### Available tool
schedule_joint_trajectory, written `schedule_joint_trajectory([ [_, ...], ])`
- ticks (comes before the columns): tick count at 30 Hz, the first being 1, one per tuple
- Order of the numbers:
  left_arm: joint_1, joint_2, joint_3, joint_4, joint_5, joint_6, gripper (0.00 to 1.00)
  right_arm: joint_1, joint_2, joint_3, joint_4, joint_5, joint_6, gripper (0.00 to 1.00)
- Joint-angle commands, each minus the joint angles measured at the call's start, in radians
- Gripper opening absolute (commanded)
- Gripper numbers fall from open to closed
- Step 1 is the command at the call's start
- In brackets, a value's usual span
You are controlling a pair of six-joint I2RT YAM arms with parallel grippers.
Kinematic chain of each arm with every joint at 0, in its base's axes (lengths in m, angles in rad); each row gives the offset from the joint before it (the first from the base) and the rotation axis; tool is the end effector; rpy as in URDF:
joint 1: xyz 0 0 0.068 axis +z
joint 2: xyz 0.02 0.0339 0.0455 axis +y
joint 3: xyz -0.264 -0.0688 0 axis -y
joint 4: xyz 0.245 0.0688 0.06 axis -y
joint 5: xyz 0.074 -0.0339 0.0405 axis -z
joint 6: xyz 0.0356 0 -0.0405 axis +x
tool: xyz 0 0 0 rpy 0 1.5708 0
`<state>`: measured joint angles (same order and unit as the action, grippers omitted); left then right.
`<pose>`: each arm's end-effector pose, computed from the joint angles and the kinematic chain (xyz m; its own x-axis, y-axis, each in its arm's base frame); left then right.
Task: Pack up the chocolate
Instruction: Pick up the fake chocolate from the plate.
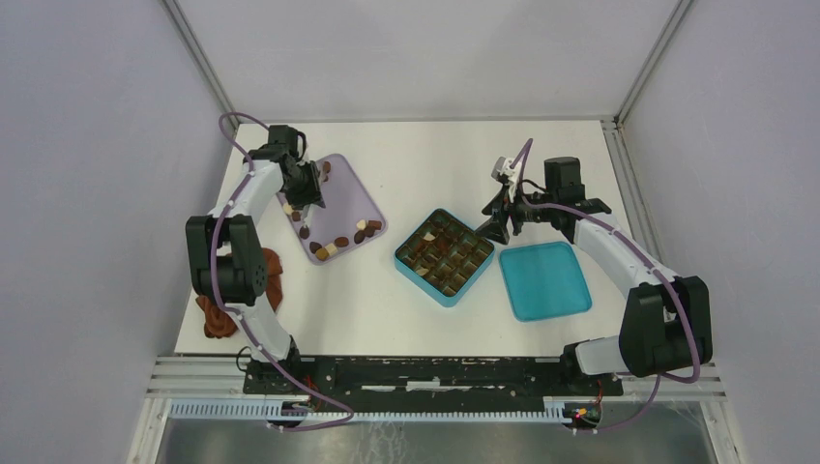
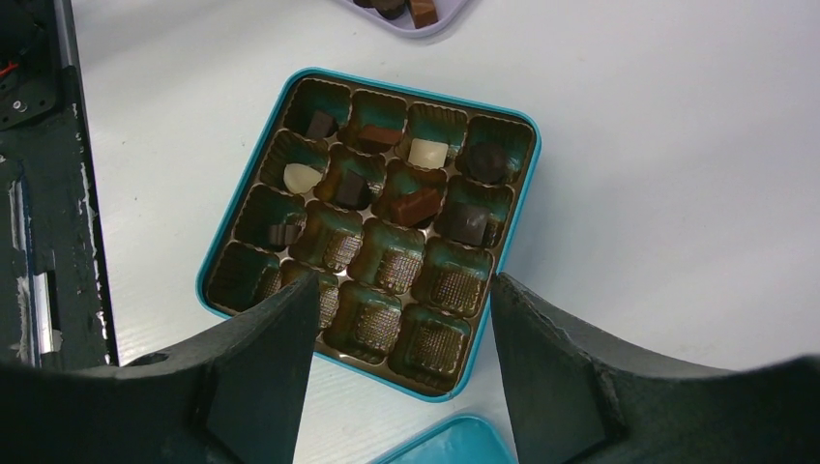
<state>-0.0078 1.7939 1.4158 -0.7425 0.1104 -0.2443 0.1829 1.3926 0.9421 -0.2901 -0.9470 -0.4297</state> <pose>0.3758 -0.0069 0.2378 -0.8871 -0.2335 -0.3982 -0.1637 0.9657 -0.2015 0.2798 0.0811 0.2567 -0.3135 -0.3055 -0.8991 -0.9085 0.3720 0.1904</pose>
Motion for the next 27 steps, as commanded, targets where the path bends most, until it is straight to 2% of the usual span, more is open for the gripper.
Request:
schedule_joint_trajectory([
  [1, 0.002, 0.022, 0.075, -0.023, 0.011, 0.000, 0.40, 0.000, 0.005, 0.018, 0.005, -0.035, -0.022, 0.71],
  [20, -0.009, 0.093, 0.115, -0.067, -0.031, 0.020, 0.43, -0.001, 0.007, 0.023, -0.010, -0.055, -0.037, 0.71],
  [27, -0.012, 0.121, 0.141, -0.081, -0.049, 0.022, 0.35, -0.001, 0.007, 0.024, -0.014, -0.056, -0.041, 0.71],
])
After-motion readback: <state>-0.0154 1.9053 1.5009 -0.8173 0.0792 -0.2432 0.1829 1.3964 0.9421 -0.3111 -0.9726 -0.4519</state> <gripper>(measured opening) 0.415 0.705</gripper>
